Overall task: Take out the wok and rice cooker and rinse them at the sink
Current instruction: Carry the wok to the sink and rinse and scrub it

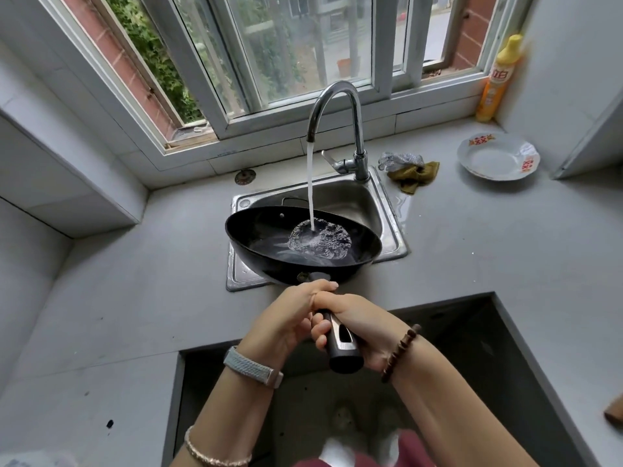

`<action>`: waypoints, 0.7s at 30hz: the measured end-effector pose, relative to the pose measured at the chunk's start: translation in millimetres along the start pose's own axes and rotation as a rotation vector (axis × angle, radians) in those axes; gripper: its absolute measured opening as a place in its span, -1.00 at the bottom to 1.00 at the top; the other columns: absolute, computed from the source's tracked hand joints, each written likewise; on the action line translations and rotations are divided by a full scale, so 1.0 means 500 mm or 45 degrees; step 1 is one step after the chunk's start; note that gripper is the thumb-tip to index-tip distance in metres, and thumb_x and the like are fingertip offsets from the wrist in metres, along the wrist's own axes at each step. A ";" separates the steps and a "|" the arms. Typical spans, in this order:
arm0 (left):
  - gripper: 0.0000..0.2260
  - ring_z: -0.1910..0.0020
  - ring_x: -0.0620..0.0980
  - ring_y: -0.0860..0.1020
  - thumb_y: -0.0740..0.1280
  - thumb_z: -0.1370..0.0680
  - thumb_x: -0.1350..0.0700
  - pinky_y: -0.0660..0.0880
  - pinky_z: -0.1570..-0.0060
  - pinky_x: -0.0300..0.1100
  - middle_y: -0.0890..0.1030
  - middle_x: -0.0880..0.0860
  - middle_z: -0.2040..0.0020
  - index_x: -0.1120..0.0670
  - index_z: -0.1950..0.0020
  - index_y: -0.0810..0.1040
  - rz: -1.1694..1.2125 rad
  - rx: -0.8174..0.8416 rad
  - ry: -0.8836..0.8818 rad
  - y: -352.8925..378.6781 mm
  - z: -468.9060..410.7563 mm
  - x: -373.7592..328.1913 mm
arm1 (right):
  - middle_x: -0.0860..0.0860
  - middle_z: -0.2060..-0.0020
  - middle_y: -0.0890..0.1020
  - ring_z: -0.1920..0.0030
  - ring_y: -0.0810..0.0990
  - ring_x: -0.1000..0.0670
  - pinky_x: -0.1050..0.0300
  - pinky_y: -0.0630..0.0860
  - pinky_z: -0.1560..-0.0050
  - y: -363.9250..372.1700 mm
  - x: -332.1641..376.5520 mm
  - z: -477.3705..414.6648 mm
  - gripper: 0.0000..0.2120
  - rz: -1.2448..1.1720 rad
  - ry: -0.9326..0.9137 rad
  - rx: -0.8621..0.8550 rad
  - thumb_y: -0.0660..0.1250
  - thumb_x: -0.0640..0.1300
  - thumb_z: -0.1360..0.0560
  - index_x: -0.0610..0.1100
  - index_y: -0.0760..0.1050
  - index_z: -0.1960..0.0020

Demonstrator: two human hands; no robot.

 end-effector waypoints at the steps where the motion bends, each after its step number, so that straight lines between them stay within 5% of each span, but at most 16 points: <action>1: -0.60 0.78 -0.16 0.21 0.29 -0.57 0.15 0.15 0.72 -0.47 0.23 -0.02 0.71 0.13 0.46 0.30 0.018 0.017 0.003 0.004 0.000 0.002 | -0.01 0.47 0.36 0.60 0.36 0.16 0.32 0.39 0.58 -0.002 0.002 0.005 -0.76 0.022 -0.003 -0.015 0.16 -0.28 -0.56 -0.20 0.35 0.29; 11: -0.70 0.70 -0.15 0.30 0.31 -0.56 0.11 0.25 0.66 -0.39 0.32 -0.04 0.64 0.12 0.37 0.42 0.081 0.176 0.032 0.049 -0.011 0.012 | 0.00 0.51 0.39 0.62 0.38 0.16 0.33 0.39 0.60 -0.031 0.033 0.048 -0.81 0.160 0.062 -0.131 0.17 -0.27 -0.57 -0.20 0.34 0.23; 21: -0.78 0.73 -0.16 0.32 0.30 -0.57 0.16 0.26 0.70 -0.40 0.33 -0.03 0.66 0.17 0.27 0.45 0.088 0.080 0.099 0.006 0.013 0.007 | 0.00 0.45 0.36 0.63 0.37 0.18 0.34 0.37 0.62 0.003 0.020 0.029 -0.84 0.174 0.083 -0.044 0.18 -0.27 -0.57 -0.18 0.37 0.20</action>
Point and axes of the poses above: each hand's wrist, its own z-axis away from the middle knuckle, its own y-axis out of the palm, x = y × z, the point moved 1 cm from there along -z, towards the middle knuckle
